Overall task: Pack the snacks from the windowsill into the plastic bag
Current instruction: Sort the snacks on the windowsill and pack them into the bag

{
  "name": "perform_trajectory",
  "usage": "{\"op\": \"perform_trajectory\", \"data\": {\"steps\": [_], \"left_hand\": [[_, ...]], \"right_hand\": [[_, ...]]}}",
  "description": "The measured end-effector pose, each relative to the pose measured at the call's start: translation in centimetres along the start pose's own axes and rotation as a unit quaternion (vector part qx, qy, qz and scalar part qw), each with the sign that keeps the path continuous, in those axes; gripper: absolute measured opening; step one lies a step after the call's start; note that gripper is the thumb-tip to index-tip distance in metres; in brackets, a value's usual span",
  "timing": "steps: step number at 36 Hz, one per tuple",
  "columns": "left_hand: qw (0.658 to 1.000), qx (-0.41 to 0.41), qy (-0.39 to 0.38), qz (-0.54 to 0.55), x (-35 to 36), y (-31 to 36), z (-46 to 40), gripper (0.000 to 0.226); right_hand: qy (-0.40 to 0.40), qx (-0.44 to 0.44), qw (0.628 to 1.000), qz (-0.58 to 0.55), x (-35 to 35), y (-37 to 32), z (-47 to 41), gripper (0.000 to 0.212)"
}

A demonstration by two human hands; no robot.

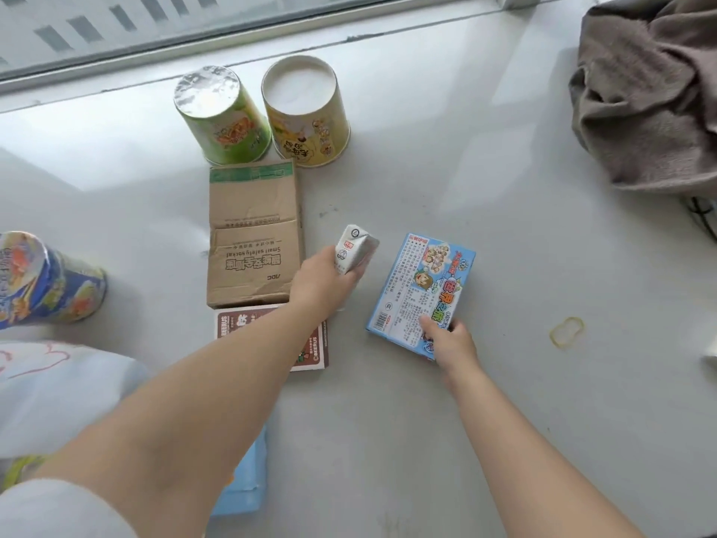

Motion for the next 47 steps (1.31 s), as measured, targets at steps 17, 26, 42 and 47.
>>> {"op": "perform_trajectory", "data": {"steps": [17,26,42,47], "left_hand": [[0.722,-0.127,-0.037,0.679,-7.2,-5.2,13.0,0.020],[0.709,0.001,-0.009,0.705,-14.7,-9.0,22.7,0.048],[0.909,-0.196,0.349,0.113,-29.5,-34.8,33.0,0.047],[0.961,-0.192,0.194,-0.043,-25.8,-37.3,31.4,0.062]], "right_hand": [[-0.139,0.032,0.974,-0.175,5.0,0.4,11.6,0.018],[-0.238,-0.092,0.953,-0.163,10.7,-3.6,21.9,0.020],[-0.162,-0.555,0.770,0.270,28.4,-8.2,40.3,0.025],[-0.043,-0.624,0.579,0.523,34.1,-7.0,42.1,0.034]]}}
Point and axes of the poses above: each hand's wrist, its own z-axis away from the middle knuckle, its own x-axis out of the palm, y = z × x, the point moved 9 cm from there along -z, towards the middle knuckle, and after that the axes turned 2 degrees about z, right-handed, at the moved point
